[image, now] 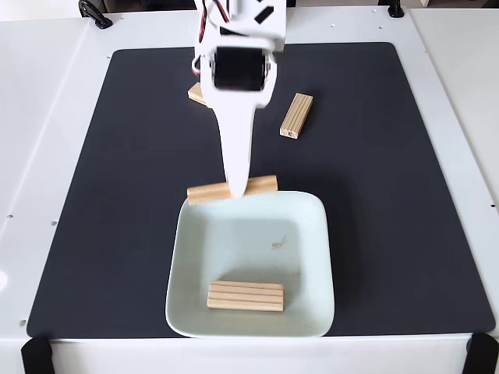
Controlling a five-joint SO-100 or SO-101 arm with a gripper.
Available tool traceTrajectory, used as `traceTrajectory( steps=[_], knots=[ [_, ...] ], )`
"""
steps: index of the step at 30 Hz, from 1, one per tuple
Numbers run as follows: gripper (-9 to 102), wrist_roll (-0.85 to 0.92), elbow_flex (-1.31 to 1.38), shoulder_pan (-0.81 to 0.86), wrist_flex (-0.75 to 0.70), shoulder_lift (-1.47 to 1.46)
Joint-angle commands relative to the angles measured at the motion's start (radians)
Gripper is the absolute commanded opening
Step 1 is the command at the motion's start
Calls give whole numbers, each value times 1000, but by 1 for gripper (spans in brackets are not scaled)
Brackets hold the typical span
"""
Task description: Pick up the wooden block and place them on the plate.
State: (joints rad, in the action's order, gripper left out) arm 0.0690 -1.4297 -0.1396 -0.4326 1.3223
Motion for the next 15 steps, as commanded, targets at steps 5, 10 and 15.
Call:
traceTrajectory(
  steps=[5, 10, 15],
  knots=[
    [-1, -110, 285, 21, 35, -210],
    [-1, -183, 445, 23, 29, -341],
    [-1, -189, 549, 12, 26, -416]
  ],
)
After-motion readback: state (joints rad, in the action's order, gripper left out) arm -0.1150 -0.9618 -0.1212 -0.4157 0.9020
